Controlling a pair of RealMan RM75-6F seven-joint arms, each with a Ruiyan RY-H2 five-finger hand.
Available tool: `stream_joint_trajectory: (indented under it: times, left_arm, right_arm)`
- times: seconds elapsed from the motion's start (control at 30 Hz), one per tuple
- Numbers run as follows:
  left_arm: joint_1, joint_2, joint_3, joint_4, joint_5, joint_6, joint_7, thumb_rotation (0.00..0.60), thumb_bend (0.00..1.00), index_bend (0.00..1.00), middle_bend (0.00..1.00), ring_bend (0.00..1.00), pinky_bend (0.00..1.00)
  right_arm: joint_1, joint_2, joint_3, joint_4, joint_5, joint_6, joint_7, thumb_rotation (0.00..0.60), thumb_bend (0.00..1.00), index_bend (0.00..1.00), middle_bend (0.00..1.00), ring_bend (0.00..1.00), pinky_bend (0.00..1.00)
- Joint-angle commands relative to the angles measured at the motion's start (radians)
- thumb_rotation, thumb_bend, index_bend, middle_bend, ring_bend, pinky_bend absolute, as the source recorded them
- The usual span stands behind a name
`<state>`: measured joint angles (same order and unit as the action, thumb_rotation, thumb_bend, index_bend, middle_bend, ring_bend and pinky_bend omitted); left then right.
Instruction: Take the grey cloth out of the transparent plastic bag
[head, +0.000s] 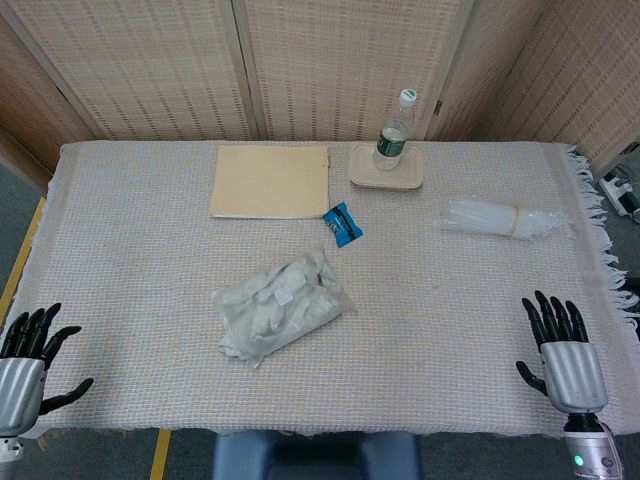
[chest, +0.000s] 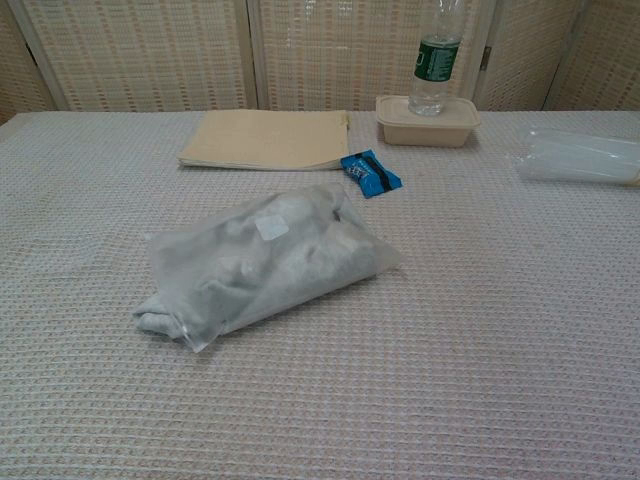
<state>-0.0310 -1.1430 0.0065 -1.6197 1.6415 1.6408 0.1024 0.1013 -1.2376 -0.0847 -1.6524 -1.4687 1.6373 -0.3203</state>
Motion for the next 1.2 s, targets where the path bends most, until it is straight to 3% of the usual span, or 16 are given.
stream_joint_trajectory:
  times: [0.03, 0.2, 0.37, 0.53, 0.6, 0.87, 1.07, 1.2]
  left_arm:
    - [0.005, -0.001, 0.004, 0.001, 0.012, 0.009, 0.003, 0.531, 0.16, 0.28, 0.07, 0.00, 0.00]
    - [0.003, 0.005, 0.036, -0.001, 0.057, -0.006, -0.025, 0.533, 0.16, 0.28, 0.07, 0.00, 0.00]
    - [-0.024, -0.005, 0.101, 0.006, 0.182, -0.031, -0.157, 0.532, 0.16, 0.31, 0.06, 0.00, 0.00]
    - [-0.030, -0.182, 0.093, 0.104, 0.184, -0.024, -0.284, 0.600, 0.16, 0.52, 0.12, 0.00, 0.00]
    - [-0.039, -0.265, 0.079, 0.180, 0.188, -0.031, -0.277, 0.600, 0.17, 0.55, 0.13, 0.00, 0.00]
    - [-0.088, -0.502, 0.042, 0.388, 0.196, -0.065, -0.217, 0.600, 0.22, 0.55, 0.09, 0.00, 0.00]
    - [-0.115, -0.569, 0.035, 0.474, 0.207, -0.070, -0.187, 0.600, 0.27, 0.54, 0.08, 0.00, 0.00]
    - [-0.144, -0.668, 0.016, 0.567, 0.203, -0.075, -0.158, 0.600, 0.30, 0.53, 0.08, 0.00, 0.00]
  right_arm:
    - [-0.017, 0.027, -0.013, 0.007, -0.053, 0.006, 0.042, 0.600, 0.15, 0.00, 0.00, 0.00, 0.00]
    - [-0.028, 0.038, -0.022, 0.010, -0.105, 0.006, 0.062, 0.600, 0.15, 0.00, 0.00, 0.00, 0.00]
    - [-0.039, 0.049, -0.021, 0.007, -0.122, -0.010, 0.048, 0.600, 0.15, 0.00, 0.00, 0.00, 0.00]
    - [-0.043, 0.052, -0.016, -0.002, -0.132, -0.031, 0.039, 0.600, 0.15, 0.00, 0.00, 0.00, 0.00]
    - [-0.042, 0.049, -0.012, -0.003, -0.129, -0.044, 0.029, 0.600, 0.15, 0.00, 0.00, 0.00, 0.00]
    - [-0.046, 0.047, 0.001, -0.011, -0.130, -0.073, 0.013, 0.600, 0.15, 0.00, 0.00, 0.00, 0.00]
    - [-0.046, 0.056, -0.001, -0.017, -0.136, -0.093, 0.023, 0.600, 0.15, 0.00, 0.00, 0.00, 0.00]
    - [-0.046, 0.060, -0.001, -0.021, -0.140, -0.111, 0.019, 0.600, 0.15, 0.00, 0.00, 0.00, 0.00]
